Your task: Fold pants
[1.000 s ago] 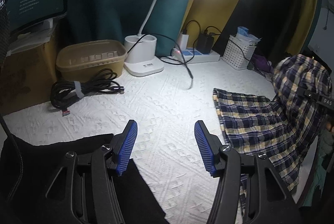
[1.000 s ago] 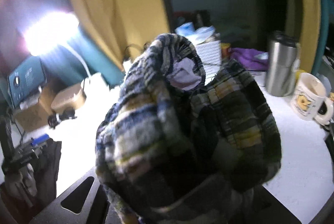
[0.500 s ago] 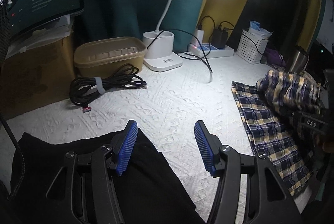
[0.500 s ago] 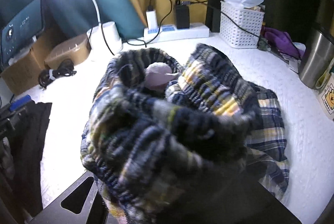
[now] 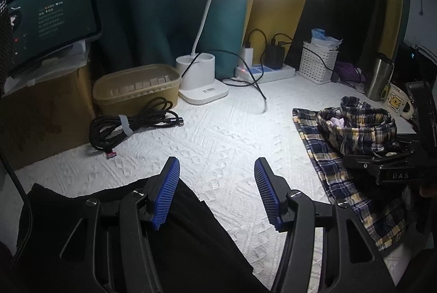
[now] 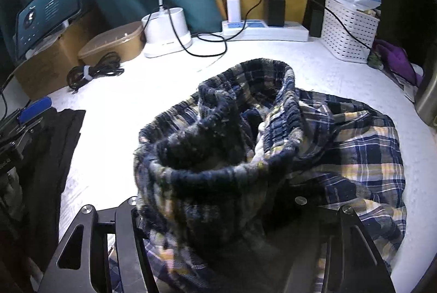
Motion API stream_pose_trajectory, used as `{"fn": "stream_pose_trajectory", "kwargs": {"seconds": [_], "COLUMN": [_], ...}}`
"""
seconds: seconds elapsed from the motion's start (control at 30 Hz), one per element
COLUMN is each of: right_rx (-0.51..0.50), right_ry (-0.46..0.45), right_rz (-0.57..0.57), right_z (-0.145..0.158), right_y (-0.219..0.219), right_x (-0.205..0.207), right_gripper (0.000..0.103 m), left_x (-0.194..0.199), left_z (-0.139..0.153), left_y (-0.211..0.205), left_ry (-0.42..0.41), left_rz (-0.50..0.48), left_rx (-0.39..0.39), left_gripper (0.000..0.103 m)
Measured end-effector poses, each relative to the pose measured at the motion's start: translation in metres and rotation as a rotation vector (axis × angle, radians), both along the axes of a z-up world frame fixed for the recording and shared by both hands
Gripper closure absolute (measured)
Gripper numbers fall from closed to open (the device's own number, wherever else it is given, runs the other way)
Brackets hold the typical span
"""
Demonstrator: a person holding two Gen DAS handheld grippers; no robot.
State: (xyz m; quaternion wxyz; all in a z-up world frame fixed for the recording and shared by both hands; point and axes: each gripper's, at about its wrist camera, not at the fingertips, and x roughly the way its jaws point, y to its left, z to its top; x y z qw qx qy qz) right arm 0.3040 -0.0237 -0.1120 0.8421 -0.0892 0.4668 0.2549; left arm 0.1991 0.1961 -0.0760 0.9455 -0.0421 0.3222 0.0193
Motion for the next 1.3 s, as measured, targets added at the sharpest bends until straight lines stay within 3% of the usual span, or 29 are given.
{"fn": "stream_pose_trajectory", "kwargs": {"seconds": [0.03, 0.1, 0.13, 0.23, 0.37, 0.63, 0.93, 1.13, 1.23, 1.3], "right_rx": [0.006, 0.029, 0.039, 0.064, 0.08, 0.098, 0.095, 0.081, 0.015, 0.024], "right_ry": [0.003, 0.007, 0.005, -0.016, -0.049, -0.115, -0.099, -0.128, -0.19, -0.175], "right_rz": [0.012, 0.048, 0.064, 0.104, 0.096, -0.058, -0.257, -0.296, -0.284, -0.277], "right_z": [0.001, 0.004, 0.006, 0.016, 0.028, 0.044, 0.037, 0.028, 0.022, 0.018], "right_y": [0.0, 0.003, 0.005, 0.007, -0.002, -0.064, -0.146, -0.181, -0.186, -0.19], "right_x": [-0.002, -0.009, -0.012, -0.023, -0.03, -0.032, -0.029, -0.031, -0.033, -0.031], "right_gripper": [0.033, 0.006, 0.001, 0.0, 0.0, 0.0, 0.0, 0.0, 0.0, 0.0], "left_x": [0.0, 0.001, 0.001, 0.003, -0.002, 0.001, 0.026, 0.042, 0.048, 0.049], "left_z": [0.0, -0.001, -0.002, -0.004, 0.004, 0.012, 0.013, 0.006, -0.001, -0.004], "left_y": [-0.002, -0.003, -0.004, -0.006, -0.017, -0.062, -0.143, -0.17, -0.175, -0.176], "left_ry": [0.005, 0.022, 0.033, 0.075, 0.058, 0.029, 0.059, 0.048, 0.058, 0.048], "left_rz": [0.0, 0.005, 0.012, 0.05, 0.04, -0.078, -0.246, -0.249, -0.233, -0.226], "left_rx": [-0.002, -0.016, -0.024, -0.029, -0.017, -0.058, -0.027, 0.026, 0.02, 0.012], "left_gripper": [0.046, 0.046, 0.046, 0.046, 0.046, 0.046, 0.046, 0.046, 0.046, 0.046]}}
